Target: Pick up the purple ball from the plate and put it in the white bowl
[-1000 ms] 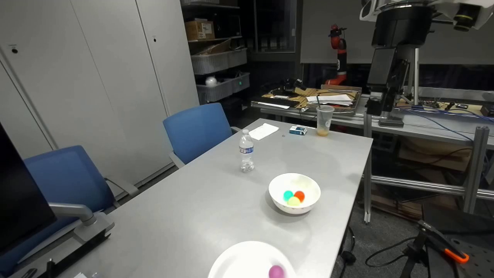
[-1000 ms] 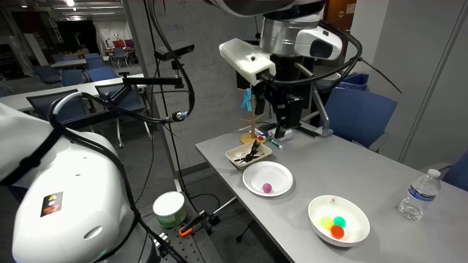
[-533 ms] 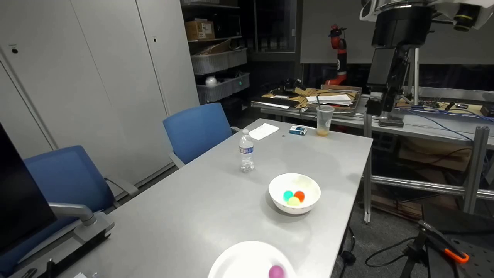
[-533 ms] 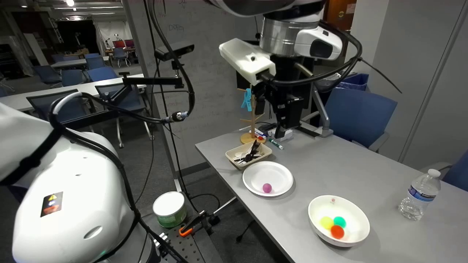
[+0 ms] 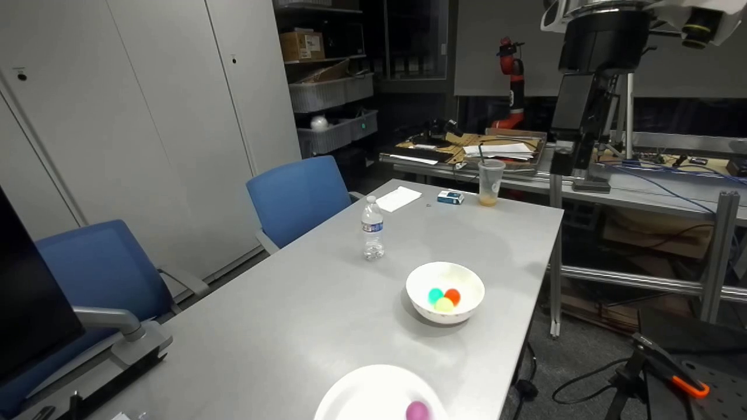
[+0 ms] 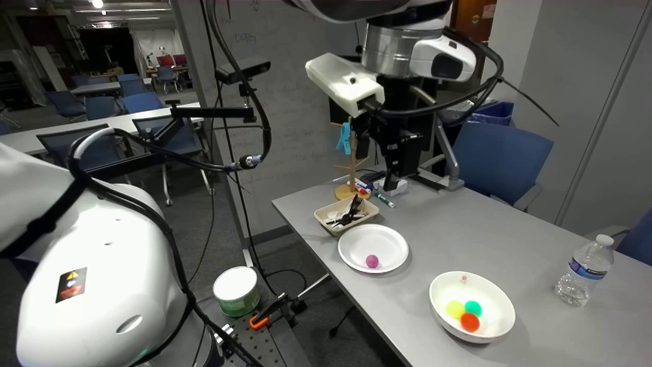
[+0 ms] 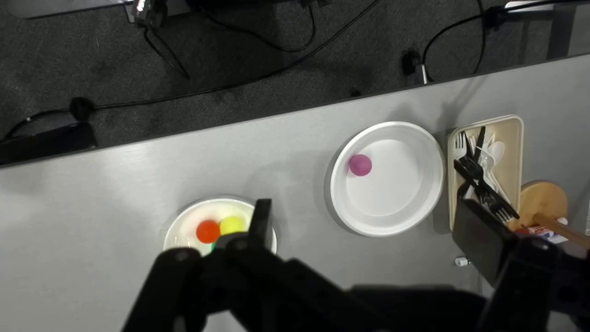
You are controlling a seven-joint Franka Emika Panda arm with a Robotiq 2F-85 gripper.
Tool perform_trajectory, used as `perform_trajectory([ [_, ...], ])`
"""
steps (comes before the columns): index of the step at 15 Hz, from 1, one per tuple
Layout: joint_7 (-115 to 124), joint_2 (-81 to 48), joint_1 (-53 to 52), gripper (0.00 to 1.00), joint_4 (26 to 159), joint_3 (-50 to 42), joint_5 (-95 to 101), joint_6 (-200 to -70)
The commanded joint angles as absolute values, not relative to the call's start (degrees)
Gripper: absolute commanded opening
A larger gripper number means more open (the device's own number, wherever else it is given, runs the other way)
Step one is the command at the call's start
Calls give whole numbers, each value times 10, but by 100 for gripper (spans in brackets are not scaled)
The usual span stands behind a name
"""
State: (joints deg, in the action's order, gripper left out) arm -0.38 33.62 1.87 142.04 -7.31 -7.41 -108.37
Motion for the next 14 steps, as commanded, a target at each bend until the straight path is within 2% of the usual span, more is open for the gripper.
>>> perform_trajectory([
  [1,45,218,-3,100,1347,-7,-78,-1116],
  [5,125,90,-19,100,1255,61,-42,-1122],
  [6,87,166,-16,100,1323,40,-60,-1128],
  [14,87,146,-19,100,1311,38,-60,-1122],
])
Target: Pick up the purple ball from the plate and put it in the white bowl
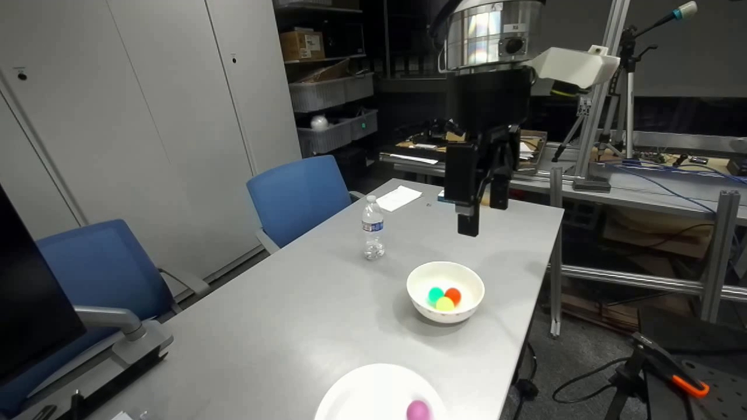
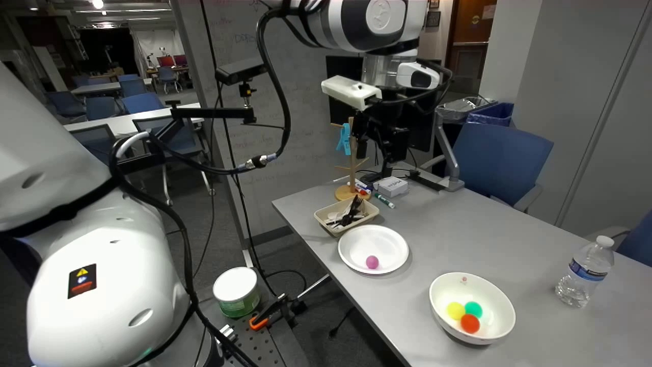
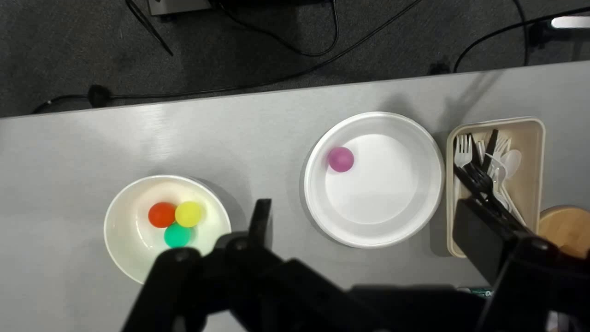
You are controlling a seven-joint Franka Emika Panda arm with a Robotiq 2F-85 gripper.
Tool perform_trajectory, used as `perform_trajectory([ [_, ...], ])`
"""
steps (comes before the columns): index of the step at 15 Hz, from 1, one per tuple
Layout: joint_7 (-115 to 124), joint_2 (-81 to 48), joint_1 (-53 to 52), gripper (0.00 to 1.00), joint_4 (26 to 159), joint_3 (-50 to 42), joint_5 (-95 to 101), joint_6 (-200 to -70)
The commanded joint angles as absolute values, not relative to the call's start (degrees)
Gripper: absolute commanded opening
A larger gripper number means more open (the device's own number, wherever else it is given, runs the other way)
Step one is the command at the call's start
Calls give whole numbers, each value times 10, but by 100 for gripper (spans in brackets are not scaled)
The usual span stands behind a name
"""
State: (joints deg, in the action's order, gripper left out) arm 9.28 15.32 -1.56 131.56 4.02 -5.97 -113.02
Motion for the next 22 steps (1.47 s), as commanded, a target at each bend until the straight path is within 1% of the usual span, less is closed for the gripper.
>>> perform_trajectory([
  [1,88,136,-19,100,1310,40,-56,-1124],
  [5,75,87,-27,100,1314,47,-53,-1149],
  [14,41,-65,-44,100,1297,53,-54,-1260],
  [18,36,-124,-55,100,1272,61,-54,-1273],
  [21,21,-148,-62,100,1251,66,-49,-1251],
  [22,34,-127,-58,100,1279,62,-59,-1269],
])
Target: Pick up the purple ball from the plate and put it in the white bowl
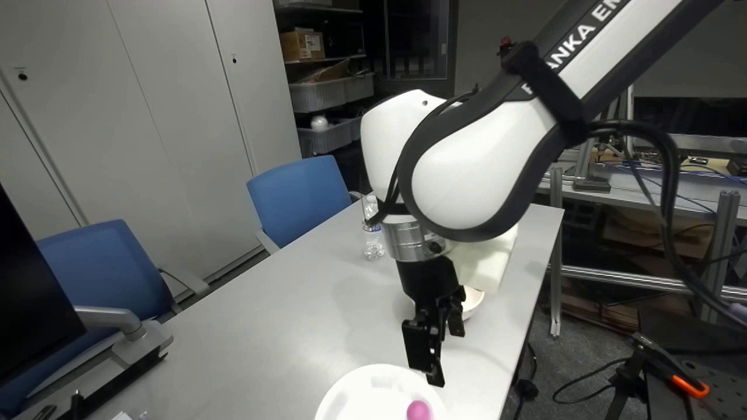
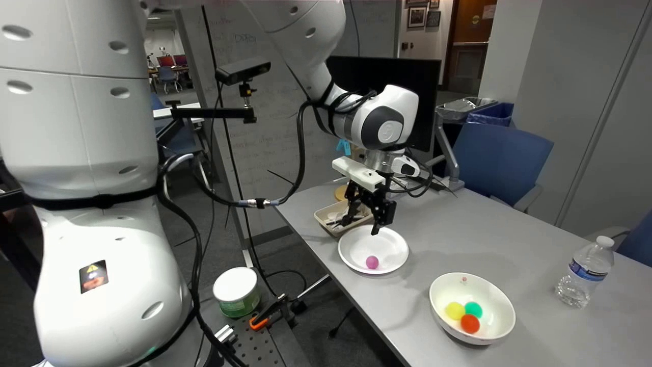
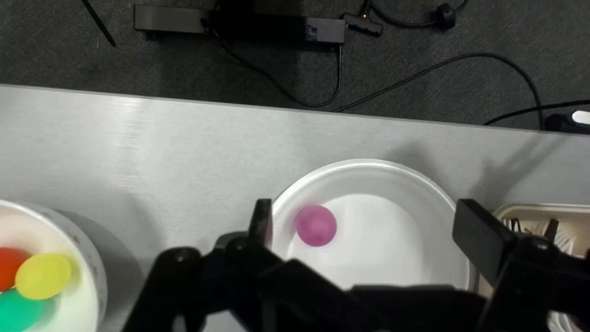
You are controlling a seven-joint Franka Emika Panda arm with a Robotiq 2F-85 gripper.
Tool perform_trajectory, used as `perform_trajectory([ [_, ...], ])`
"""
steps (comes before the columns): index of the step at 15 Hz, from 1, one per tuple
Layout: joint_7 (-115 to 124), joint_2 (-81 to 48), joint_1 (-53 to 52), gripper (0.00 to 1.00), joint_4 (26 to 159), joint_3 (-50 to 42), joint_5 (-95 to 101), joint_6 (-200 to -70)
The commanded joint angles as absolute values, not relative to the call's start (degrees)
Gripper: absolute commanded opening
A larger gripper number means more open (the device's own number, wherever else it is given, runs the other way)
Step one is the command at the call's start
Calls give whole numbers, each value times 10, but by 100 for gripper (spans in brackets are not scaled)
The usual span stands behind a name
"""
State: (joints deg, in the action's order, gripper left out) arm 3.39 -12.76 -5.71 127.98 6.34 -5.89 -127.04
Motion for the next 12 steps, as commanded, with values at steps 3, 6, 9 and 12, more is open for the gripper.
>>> perform_trajectory([
  [3,30,-143,-62,100,1267,64,-58,-1269],
  [6,26,-150,-61,100,1262,63,-56,-1269],
  [9,28,-181,-65,100,1248,60,-40,-1283],
  [12,28,-217,-66,100,1237,58,-25,-1302],
])
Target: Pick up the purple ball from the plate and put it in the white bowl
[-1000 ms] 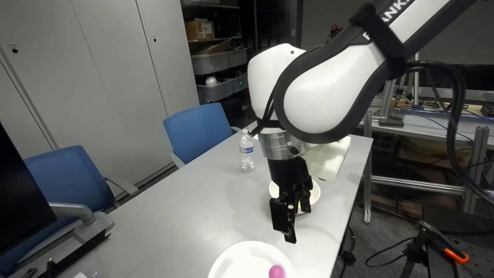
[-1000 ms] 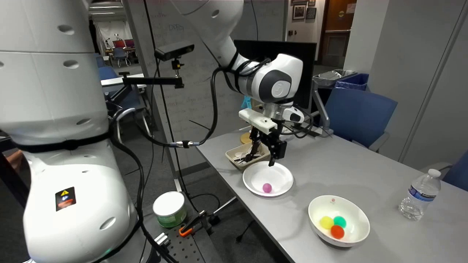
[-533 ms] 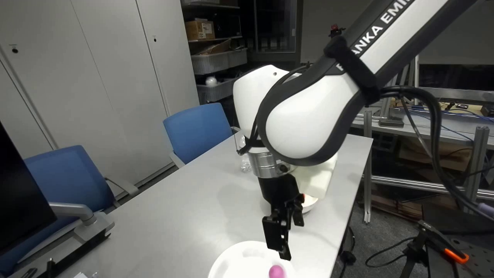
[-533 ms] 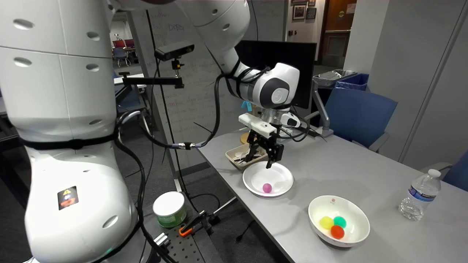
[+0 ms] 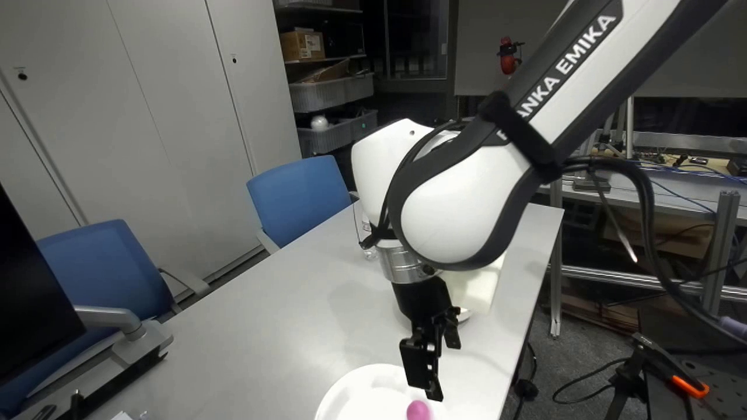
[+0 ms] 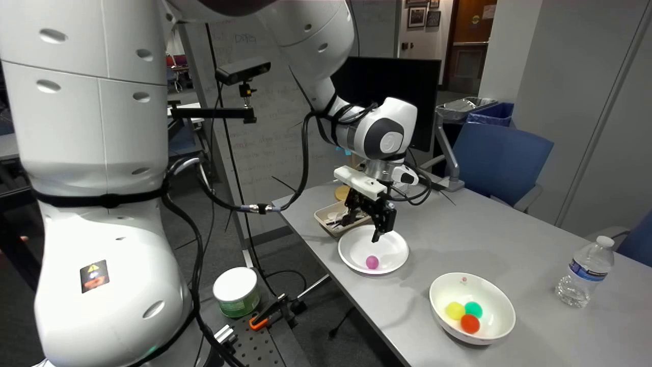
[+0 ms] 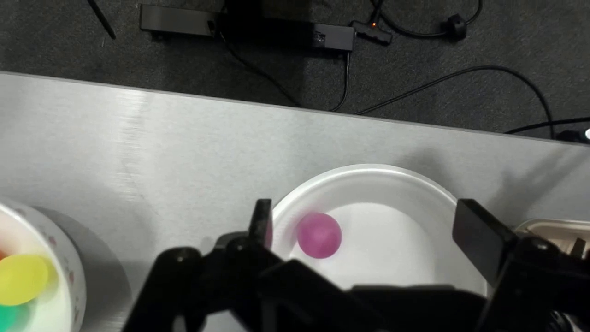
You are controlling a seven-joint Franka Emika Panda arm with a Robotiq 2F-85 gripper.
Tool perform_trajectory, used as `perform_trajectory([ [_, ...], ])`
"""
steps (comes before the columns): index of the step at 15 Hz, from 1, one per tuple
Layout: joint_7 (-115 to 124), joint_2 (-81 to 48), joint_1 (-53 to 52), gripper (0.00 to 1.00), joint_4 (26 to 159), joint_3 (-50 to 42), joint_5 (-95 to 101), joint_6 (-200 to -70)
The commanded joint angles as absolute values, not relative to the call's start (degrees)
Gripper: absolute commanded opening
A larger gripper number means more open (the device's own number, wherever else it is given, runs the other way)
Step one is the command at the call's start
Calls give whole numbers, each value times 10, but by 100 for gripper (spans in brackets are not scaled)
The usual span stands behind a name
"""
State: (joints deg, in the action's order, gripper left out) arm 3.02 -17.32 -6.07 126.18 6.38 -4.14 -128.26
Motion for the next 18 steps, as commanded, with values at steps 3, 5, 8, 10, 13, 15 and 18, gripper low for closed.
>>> perform_trajectory([
  [3,30,-254,-70,100,1224,55,-7,-1325],
  [5,29,-276,-71,100,1213,53,5,-1341],
  [8,25,-305,-73,100,1195,52,17,-1367],
  [10,23,-321,-74,100,1184,53,21,-1385],
  [13,21,-342,-72,100,1175,55,16,-1400],
  [15,21,-352,-71,100,1171,55,15,-1407],
  [18,21,-365,-71,100,1163,55,14,-1416],
])
